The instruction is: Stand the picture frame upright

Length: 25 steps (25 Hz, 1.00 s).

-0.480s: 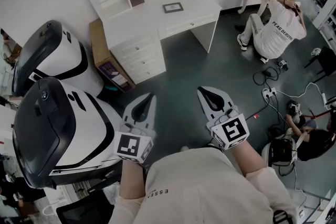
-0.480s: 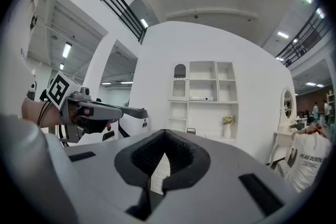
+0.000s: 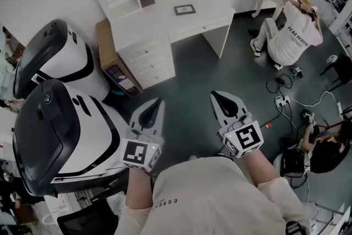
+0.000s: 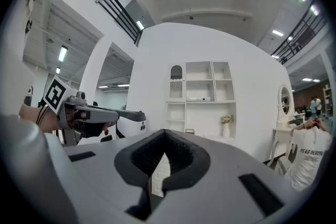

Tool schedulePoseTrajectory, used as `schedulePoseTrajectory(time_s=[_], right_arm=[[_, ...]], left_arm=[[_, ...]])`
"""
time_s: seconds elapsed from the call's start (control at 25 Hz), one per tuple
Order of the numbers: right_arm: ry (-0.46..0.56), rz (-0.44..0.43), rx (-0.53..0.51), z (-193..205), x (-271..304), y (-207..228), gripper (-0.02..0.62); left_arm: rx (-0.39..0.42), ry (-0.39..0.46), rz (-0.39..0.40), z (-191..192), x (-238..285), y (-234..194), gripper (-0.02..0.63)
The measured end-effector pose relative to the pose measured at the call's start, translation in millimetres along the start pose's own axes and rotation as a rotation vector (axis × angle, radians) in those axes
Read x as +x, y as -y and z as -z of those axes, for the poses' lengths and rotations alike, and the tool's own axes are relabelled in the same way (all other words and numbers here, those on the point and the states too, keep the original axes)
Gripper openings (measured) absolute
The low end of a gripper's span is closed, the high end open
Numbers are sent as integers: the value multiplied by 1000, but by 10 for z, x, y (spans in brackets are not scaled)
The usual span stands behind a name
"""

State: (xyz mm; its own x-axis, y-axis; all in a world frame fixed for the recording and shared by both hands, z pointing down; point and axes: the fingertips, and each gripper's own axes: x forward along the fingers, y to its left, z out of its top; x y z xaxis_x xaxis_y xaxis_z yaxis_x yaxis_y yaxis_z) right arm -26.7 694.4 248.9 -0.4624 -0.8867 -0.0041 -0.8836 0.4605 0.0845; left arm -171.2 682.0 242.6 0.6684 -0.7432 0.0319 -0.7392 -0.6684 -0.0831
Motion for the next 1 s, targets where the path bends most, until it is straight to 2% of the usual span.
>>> schedulePoseTrajectory(time_s=[0.28,0.44,0.6,0.8,0.84,0.88,0.92,0.96,1.0], right_arm=[[-20,-5,16,83,57,81,8],[-49,1,71,239,181,335,9],[-59,-12,92,350,504,693,9],[-59,-75,97,565,955,1333,11],[-60,-90,99,606,1060,1500,67],[-63,-109,105,643,1169,1682,220],[-70,-129,112,673,1276,1886,252],[-80,-145,116,694,1379,2108,256],[-90,-159,115,702,1475,2335,261]], left_arm=[[-31,-13,-22,89,50,-64,-2],[-54,-37,-48,200,214,-131,-2],[-65,-56,-78,261,557,-326,0],[-18,-95,-123,367,1289,-373,0],[-15,-99,-154,382,1475,-405,0],[-14,-103,-187,386,1679,-444,7],[-15,-106,-210,376,1904,-470,35],[-19,-112,-217,357,2147,-475,79],[-23,-122,-213,335,2395,-463,84]])
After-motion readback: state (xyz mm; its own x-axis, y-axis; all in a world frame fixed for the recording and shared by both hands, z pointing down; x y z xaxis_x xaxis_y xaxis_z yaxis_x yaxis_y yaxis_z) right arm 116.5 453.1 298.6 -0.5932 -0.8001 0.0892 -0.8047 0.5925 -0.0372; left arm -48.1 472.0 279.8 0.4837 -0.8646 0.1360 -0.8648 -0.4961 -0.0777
